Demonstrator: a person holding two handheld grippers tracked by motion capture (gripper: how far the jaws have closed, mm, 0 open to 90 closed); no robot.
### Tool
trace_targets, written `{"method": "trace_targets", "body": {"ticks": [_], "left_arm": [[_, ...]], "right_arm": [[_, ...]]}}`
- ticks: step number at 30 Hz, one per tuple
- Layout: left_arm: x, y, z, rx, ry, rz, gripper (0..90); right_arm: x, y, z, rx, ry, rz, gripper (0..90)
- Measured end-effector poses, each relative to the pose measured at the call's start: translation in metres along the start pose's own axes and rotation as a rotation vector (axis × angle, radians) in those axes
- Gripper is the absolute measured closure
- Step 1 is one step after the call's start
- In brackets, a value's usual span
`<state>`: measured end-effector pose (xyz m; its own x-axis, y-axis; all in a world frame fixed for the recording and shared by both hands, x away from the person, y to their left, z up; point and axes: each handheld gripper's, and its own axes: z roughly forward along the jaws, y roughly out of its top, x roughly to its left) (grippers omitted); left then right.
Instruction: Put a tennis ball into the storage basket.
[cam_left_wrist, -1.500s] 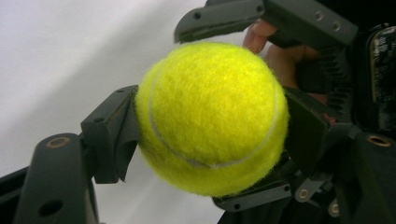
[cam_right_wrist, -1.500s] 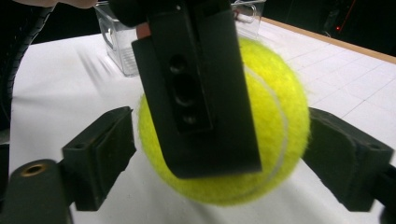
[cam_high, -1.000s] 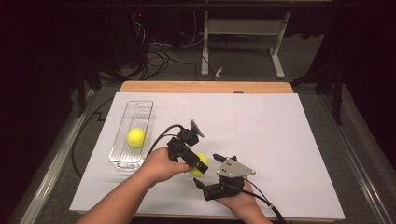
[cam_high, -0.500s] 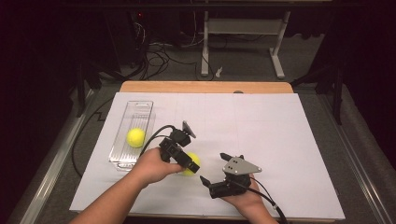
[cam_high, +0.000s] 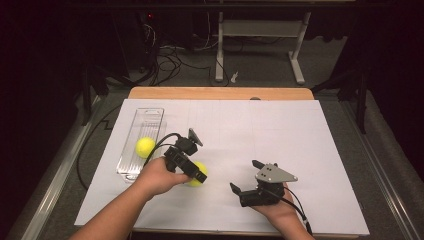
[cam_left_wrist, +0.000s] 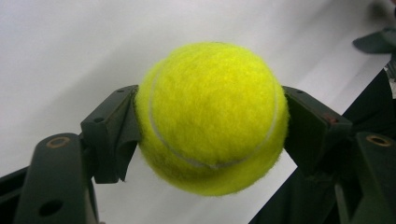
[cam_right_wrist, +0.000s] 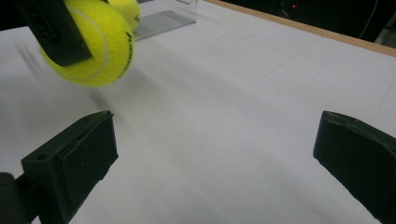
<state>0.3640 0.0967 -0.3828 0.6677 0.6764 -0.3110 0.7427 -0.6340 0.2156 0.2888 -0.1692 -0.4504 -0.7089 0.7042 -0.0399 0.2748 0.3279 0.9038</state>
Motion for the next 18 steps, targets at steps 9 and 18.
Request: {"method": "trace_targets", "body": {"ticks": [9, 18], "left_arm": [[0.010, -0.004, 0.000, 0.014, 0.014, -0.021, 26.9], [0.017, -0.009, -0.001, 0.021, 0.030, -0.045, 26.9]], "right_arm": [[-0.023, -0.009, -0.017, 0.011, -0.057, 0.023, 0.4], [-0.037, -0.017, -0.032, -0.008, -0.101, 0.045, 0.4]]}}
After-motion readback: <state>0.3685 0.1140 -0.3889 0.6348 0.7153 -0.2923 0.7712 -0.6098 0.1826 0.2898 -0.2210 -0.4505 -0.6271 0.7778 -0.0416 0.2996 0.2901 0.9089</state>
